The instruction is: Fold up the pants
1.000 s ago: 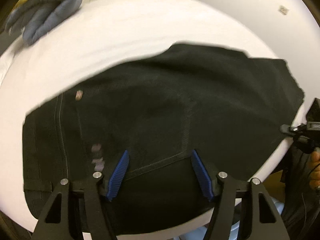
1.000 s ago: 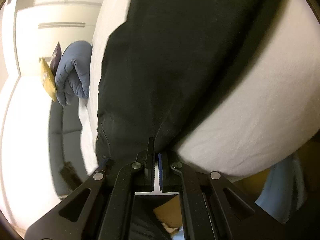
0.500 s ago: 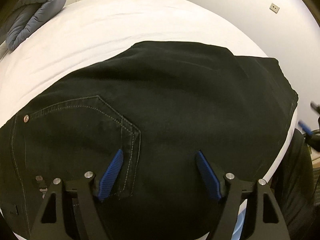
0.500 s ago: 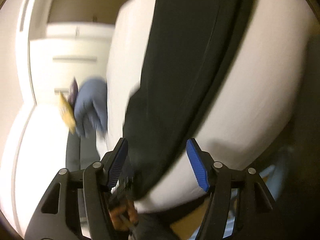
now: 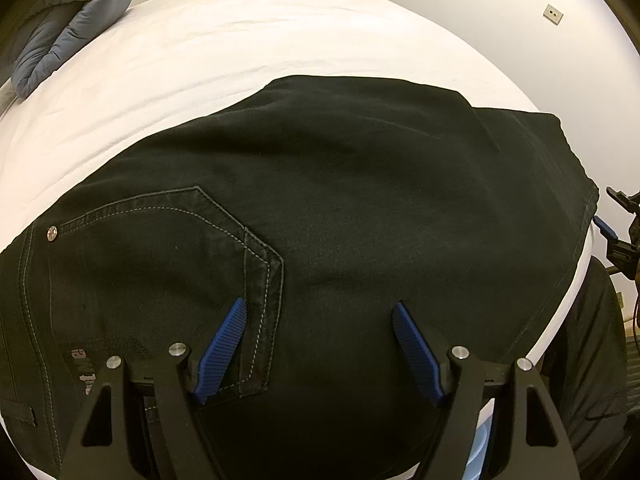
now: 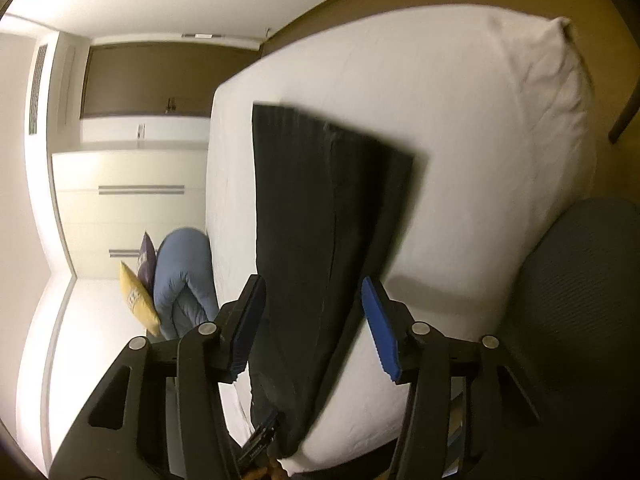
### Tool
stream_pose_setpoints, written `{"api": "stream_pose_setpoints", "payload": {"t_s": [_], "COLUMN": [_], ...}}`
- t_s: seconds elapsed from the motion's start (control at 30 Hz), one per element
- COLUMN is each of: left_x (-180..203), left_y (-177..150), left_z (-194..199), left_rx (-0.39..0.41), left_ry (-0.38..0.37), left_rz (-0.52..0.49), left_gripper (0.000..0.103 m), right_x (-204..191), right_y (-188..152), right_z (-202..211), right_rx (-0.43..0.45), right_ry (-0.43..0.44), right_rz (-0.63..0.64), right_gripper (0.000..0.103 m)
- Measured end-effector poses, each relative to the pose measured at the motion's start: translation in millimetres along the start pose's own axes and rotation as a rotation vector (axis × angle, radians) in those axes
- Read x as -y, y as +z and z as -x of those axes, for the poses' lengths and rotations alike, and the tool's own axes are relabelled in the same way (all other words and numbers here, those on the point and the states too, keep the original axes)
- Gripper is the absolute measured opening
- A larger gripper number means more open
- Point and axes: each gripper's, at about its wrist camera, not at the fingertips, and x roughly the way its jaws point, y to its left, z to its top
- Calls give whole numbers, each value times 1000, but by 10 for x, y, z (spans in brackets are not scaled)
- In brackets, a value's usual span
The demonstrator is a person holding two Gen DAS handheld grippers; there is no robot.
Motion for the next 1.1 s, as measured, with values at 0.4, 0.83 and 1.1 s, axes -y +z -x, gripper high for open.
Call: {"api": "stream_pose_setpoints", "payload": {"t_s": [0.4,0.83,1.1], "left_x": [-80,-66,-60], "left_y": [-43,-39,-21], "left_z": [43,50,38], "left_rx": [13,11,0], "left_ry": [-11,-9,-11], "left_rz": [7,8,-3], "left_gripper": [76,76,76], "right_x": [-120,-50,-16], "right_y": [39,127,39], "right_z": [-173,-432,-376], "right_rx": [-15,-6,53], "right_ry": [-58,-51,-72], "right_rz": [-28,-24,-58], "right_gripper": [41,2,1]}}
